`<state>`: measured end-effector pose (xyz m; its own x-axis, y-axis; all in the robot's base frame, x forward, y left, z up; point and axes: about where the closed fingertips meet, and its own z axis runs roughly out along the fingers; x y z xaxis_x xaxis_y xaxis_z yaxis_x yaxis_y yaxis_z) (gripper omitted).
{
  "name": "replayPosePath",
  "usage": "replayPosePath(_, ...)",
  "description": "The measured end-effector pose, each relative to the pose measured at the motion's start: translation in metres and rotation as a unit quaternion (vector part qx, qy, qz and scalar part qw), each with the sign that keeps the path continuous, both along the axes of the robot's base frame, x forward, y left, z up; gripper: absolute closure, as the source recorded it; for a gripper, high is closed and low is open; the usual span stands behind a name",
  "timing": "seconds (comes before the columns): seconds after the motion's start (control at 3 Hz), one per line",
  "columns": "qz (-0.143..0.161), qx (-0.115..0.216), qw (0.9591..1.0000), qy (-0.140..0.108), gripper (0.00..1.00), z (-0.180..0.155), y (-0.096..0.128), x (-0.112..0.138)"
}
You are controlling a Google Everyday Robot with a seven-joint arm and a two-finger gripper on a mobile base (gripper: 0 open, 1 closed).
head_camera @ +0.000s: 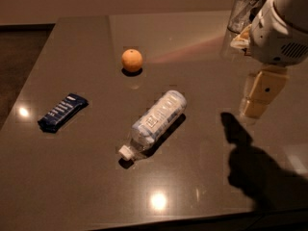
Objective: Place blue plastic bottle upright
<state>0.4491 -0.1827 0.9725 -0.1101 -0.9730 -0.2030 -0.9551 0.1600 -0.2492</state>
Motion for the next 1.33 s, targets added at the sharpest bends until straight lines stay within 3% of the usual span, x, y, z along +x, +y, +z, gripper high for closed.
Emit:
replayPosePath(0.33, 0.067, -0.002, 0.9976, 0.014, 0.0, -0.012, 0.035, 0.005)
replayPosePath(0.67, 0.148, -0.004, 0.9885, 0.028, 0.0, -0.026, 0.079, 0.011)
replayPosePath(1.0, 0.194, -0.009, 0.9804, 0.032, 0.0, -0.034, 0.104, 0.012)
replayPosePath(1.33, 0.248, -0.032, 0.9677, 0.029, 0.0, -0.048, 0.133, 0.004)
